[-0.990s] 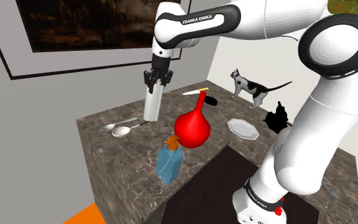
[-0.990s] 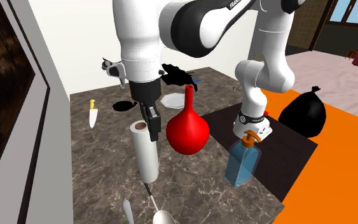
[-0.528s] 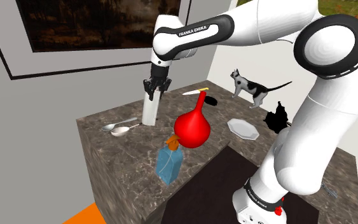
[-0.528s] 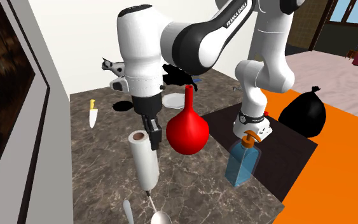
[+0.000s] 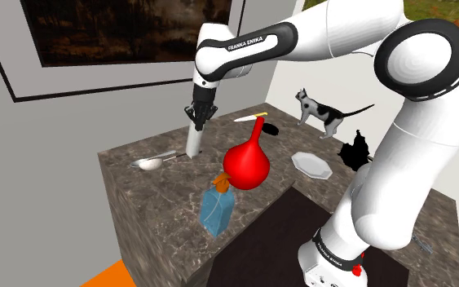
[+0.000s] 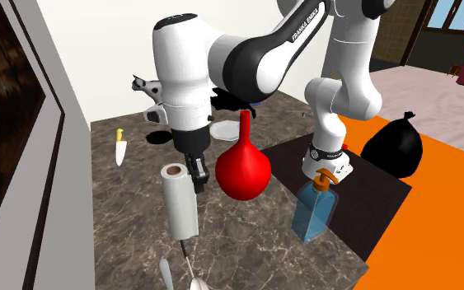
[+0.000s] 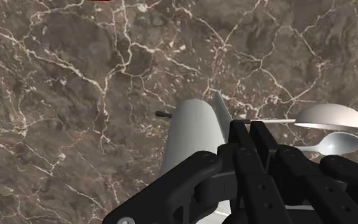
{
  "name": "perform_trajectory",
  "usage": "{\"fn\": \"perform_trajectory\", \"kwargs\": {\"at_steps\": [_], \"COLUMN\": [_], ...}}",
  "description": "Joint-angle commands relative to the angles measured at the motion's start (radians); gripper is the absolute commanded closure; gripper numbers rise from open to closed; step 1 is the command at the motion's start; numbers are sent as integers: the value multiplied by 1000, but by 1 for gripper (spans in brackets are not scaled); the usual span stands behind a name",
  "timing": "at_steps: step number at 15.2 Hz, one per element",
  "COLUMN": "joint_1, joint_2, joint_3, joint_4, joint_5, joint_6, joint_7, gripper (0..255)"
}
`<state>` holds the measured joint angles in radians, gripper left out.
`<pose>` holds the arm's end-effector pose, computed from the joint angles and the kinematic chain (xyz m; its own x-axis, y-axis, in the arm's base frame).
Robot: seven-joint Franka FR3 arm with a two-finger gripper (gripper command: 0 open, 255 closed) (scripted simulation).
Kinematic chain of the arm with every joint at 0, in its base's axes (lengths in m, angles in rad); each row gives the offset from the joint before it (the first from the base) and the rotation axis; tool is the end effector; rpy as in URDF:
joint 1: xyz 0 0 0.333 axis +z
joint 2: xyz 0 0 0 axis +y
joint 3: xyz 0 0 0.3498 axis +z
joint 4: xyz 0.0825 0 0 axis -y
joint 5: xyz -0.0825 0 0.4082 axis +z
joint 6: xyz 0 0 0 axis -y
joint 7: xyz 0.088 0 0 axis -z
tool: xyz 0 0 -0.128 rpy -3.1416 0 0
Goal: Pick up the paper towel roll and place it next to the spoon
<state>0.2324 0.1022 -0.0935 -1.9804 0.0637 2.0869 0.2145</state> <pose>0.5961 0.0888 0.4173 0.9943 -0.1061 -0.0057 -0.1062 -0.9933 -0.0458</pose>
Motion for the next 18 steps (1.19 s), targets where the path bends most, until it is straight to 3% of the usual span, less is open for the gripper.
{"fn": "perform_trajectory", "kwargs": {"at_steps": [1, 6, 10, 18], "joint_1": [0, 0, -2, -2], "joint_2": [0, 0, -37, -37], "joint_3": [0, 0, -3, -3], "joint_4": [0, 0, 83, 83], "joint_5": [0, 0, -7, -7], "joint_6": [0, 0, -120, -120], "joint_7": [0, 0, 5, 5], "gripper": [0, 0, 0, 0]}}
